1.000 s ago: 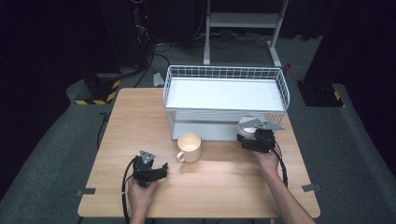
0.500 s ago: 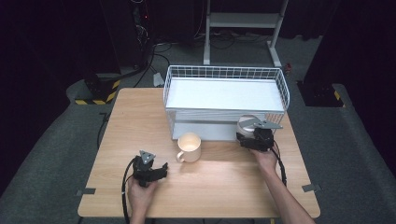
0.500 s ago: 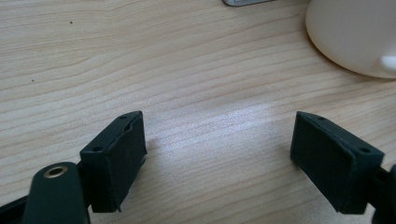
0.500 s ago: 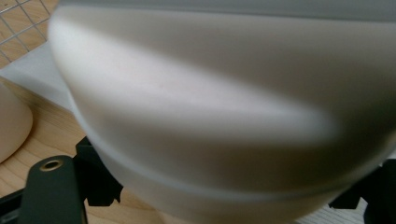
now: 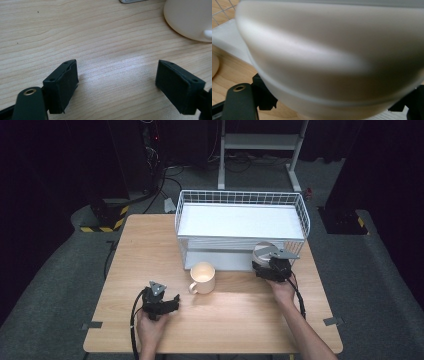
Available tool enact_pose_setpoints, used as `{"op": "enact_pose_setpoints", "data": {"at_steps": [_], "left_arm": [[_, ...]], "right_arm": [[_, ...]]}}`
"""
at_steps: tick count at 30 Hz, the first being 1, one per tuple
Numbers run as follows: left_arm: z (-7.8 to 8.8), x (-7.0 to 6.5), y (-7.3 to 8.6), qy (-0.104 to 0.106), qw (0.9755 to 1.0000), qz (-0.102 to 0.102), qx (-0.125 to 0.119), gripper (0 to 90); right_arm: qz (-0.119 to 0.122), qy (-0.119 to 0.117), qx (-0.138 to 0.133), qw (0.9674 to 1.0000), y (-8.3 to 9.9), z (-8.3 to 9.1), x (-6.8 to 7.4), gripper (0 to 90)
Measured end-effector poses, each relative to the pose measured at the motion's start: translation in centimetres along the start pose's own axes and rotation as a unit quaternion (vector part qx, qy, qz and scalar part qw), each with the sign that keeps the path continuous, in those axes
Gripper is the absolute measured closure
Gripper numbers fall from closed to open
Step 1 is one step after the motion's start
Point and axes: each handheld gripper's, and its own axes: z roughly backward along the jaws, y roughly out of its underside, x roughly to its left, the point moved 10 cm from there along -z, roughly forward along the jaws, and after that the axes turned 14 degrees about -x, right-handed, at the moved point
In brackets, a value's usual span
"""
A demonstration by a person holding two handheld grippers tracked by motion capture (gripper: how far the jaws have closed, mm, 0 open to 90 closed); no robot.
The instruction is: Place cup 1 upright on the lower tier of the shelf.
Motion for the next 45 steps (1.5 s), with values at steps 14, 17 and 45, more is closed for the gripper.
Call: {"op": "enact_pose_setpoints", "data": {"at_steps": [14, 17, 45], "left_arm": [[0.0, 0.0, 0.0, 0.0, 1.0, 0.0, 0.0, 18.3], [0.0, 0.0, 0.0, 0.0, 1.0, 0.0, 0.0, 18.3], [0.0, 0.0, 0.0, -0.001, 1.0, 0.001, 0.0, 18.3]], "right_arm": [[0.0, 0.008, 0.008, 0.9999, -0.4, -1.1, -0.4, 18.7], [0.001, 0.009, 0.004, 1.0, -0.4, -1.3, -0.5, 18.6], [-0.01, 0.001, 0.027, 0.9996, 0.6, -1.0, -0.4, 14.0]]}}
